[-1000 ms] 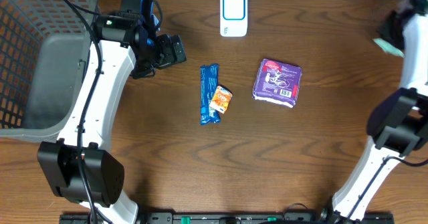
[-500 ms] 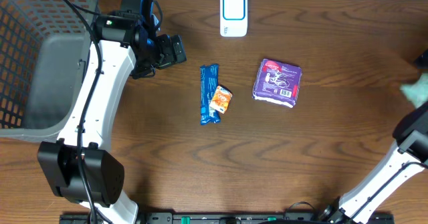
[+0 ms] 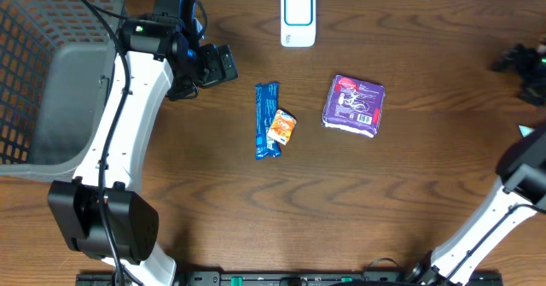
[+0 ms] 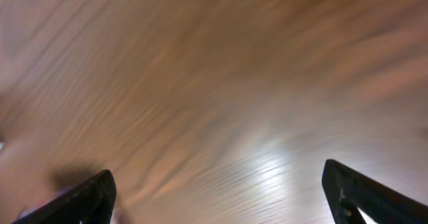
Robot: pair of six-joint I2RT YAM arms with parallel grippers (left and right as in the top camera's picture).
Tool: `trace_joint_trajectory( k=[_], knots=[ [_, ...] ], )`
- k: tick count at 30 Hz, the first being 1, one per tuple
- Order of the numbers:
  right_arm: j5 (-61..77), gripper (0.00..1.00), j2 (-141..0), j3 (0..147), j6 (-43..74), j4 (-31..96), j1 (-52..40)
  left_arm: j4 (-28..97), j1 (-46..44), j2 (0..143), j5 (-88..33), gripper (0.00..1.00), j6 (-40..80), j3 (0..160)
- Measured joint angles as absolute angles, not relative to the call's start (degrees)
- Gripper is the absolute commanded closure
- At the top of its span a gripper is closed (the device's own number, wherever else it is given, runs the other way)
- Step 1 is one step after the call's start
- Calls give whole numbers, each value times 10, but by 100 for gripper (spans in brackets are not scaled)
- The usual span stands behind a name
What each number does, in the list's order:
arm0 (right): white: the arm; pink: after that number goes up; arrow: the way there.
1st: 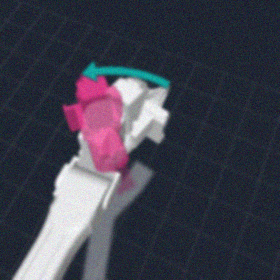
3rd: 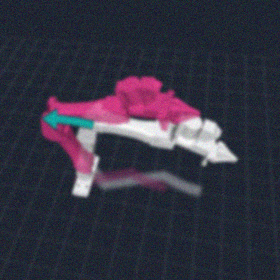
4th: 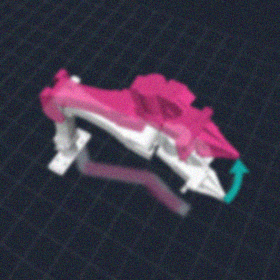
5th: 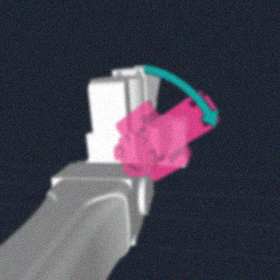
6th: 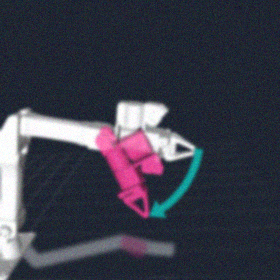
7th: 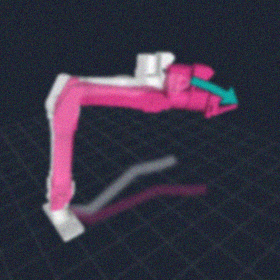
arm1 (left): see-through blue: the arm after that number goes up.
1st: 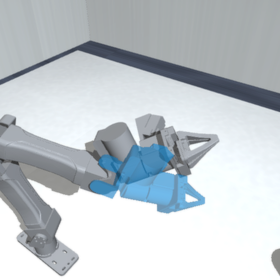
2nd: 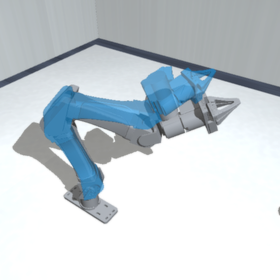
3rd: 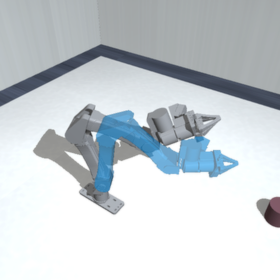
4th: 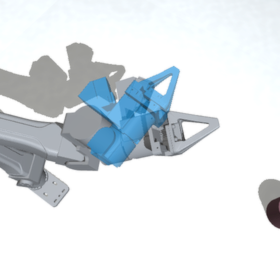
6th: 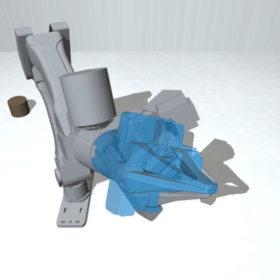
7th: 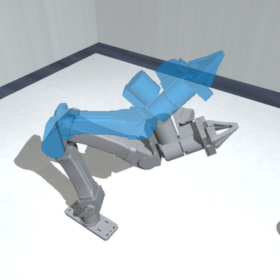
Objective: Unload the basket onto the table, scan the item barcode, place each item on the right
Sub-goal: 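Move the green pack to the table's right edge and release, then reach the right gripper to the purple pack and grasp it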
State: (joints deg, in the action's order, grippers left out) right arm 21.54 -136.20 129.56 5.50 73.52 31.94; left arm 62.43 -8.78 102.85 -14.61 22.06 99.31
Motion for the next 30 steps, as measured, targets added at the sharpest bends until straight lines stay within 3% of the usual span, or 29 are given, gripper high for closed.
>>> trace_joint_trajectory(
  k=[6,14,23,30],
  knots=[
    [276,1,-1362,1231,-4,748,232,624,-88,1028,-146,2,221,993],
    [364,5,-1354,1079,-26,634,150,624,-88,1028,-146,2,221,993],
    [529,16,-1355,1034,-33,575,161,624,-88,1028,-146,2,221,993],
    [559,24,-1355,1032,-33,582,165,624,-88,1028,-146,2,221,993]
  ],
)
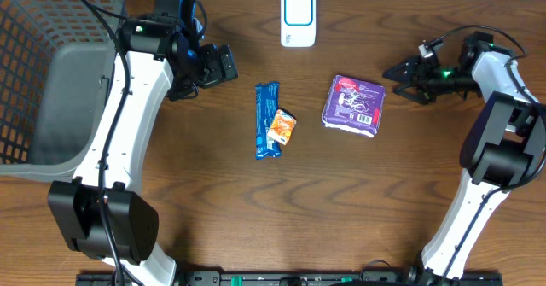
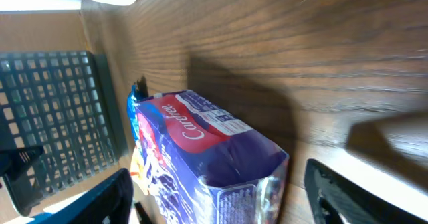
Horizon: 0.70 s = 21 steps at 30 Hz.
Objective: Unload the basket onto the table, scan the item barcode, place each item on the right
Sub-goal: 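Reach the right gripper to the purple pack and grasp it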
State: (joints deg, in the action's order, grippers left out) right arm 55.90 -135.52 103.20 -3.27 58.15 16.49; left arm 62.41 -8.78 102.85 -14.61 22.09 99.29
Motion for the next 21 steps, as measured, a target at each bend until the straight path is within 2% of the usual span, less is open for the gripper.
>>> trace_joint_trajectory(
  k=[8,9,11,14,21],
  knots=[
    [527,32,-1355,990,-11,546,130,624,-88,1028,-146,2,221,993],
    [528,37,-1355,987,-7,542,129,624,-88,1028,-146,2,221,993],
    [530,55,-1355,982,1,530,128,624,-88,1028,-146,2,221,993],
    [527,99,-1355,977,17,519,129,624,-88,1028,-146,2,221,993],
    [519,99,-1354,991,48,529,132,624,-88,1028,-146,2,221,993]
  ],
)
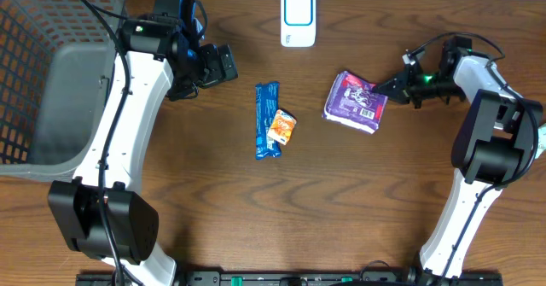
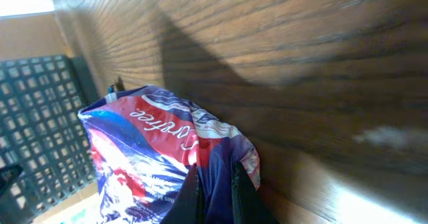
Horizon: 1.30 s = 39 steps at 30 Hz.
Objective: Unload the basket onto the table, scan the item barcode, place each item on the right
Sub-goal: 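Reach the right gripper to the purple pack and grasp it, then lift the purple pack and hold it in front of the scanner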
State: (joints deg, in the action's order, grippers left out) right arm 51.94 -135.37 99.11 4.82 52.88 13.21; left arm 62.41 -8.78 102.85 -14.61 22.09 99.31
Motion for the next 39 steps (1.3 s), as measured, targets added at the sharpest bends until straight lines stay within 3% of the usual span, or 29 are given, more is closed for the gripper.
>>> trace_joint_trajectory(
  k=[7,13,19,25,31,35,38,39],
  knots=[
    [399,99,-1336,1065,64,581,131,624,-88,1028,-146,2,221,993],
    [113,99,-1219,1089,104,606,91,624,-88,1028,-146,2,221,993],
    [-178,99,-1133,1107,137,605,-30,624,-88,1028,-146,2,221,993],
    [-426,99,-1159,1087,157,581,-149,624,-88,1028,-146,2,221,993],
    [-576,99,-1252,1059,161,561,-208,624,-88,1028,-146,2,221,993],
    [-634,78,-1301,1052,163,559,-245,624,-88,1028,-146,2,221,993],
    [-637,48,-1307,1052,165,548,-281,624,-88,1028,-146,2,221,993],
    [-629,47,-1307,1052,166,546,-293,624,-88,1028,-146,2,221,993]
  ],
)
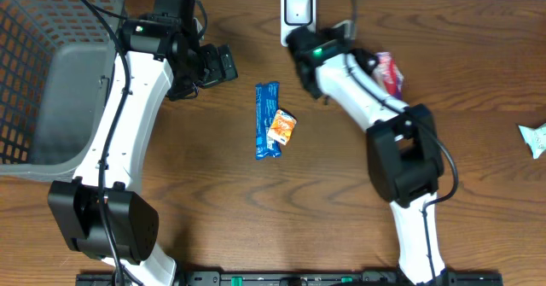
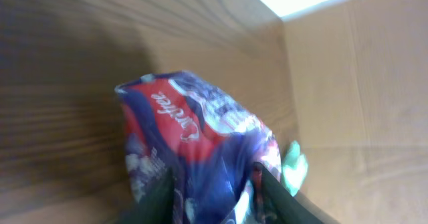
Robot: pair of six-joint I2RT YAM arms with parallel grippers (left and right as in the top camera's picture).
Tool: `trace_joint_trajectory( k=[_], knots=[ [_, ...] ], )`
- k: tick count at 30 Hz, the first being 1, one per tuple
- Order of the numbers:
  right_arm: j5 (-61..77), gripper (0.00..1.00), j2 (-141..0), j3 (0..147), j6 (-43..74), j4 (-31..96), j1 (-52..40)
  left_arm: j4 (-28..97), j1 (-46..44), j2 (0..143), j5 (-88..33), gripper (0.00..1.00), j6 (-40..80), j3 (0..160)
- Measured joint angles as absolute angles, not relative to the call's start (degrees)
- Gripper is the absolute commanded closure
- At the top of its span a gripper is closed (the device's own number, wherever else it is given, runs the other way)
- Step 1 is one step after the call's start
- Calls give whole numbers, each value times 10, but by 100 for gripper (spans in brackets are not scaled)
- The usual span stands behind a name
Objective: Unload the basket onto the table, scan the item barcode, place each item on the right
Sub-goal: 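Lift the purple pack and hold it in front of the scanner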
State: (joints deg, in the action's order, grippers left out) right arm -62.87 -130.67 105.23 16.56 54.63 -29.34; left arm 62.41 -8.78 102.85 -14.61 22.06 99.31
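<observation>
My right gripper (image 1: 378,67) is shut on the purple and red packet (image 1: 390,72), holding it above the back of the table, just right of the white scanner (image 1: 296,13). The right arm crosses in front of the scanner and hides part of it. In the right wrist view the packet (image 2: 200,137) fills the space between my dark fingers (image 2: 158,198), the right gripper (image 2: 214,198) clamped on its lower end; no barcode can be made out there. My left gripper (image 1: 218,65) hangs at the back left with nothing in it; its jaws cannot be made out.
A blue bar (image 1: 267,119) and a small orange snack (image 1: 282,125) lie side by side mid-table. A grey mesh basket (image 1: 34,30) stands at the left. A pale teal wrapper (image 1: 534,138) lies at the right edge.
The right gripper held the packet's right edge, tilted up off the table at centre right. Now the packet is off the table, held further back beside the scanner. The left arm has not moved.
At first my right gripper was open at the far right edge over bare wood. Then it stood open just right of the flat-lying packet. Then it was shut on the packet's edge, tipping it up. Now it holds the packet in the air by the scanner.
</observation>
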Motion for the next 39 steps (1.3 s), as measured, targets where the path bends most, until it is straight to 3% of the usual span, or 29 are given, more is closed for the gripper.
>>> trace_joint_trajectory(
  k=[7,13,18,26,39],
  knots=[
    [-472,28,-1292,1065,163,546,-340,624,-88,1028,-146,2,221,993],
    [-356,1,-1213,1076,164,554,-283,624,-88,1028,-146,2,221,993],
    [-243,1,-1146,1092,138,563,-192,624,-88,1028,-146,2,221,993],
    [52,1,-1166,1086,-44,568,-108,624,-88,1028,-146,2,221,993],
    [100,2,-1262,1071,-108,543,-68,624,-88,1028,-146,2,221,993]
  ],
)
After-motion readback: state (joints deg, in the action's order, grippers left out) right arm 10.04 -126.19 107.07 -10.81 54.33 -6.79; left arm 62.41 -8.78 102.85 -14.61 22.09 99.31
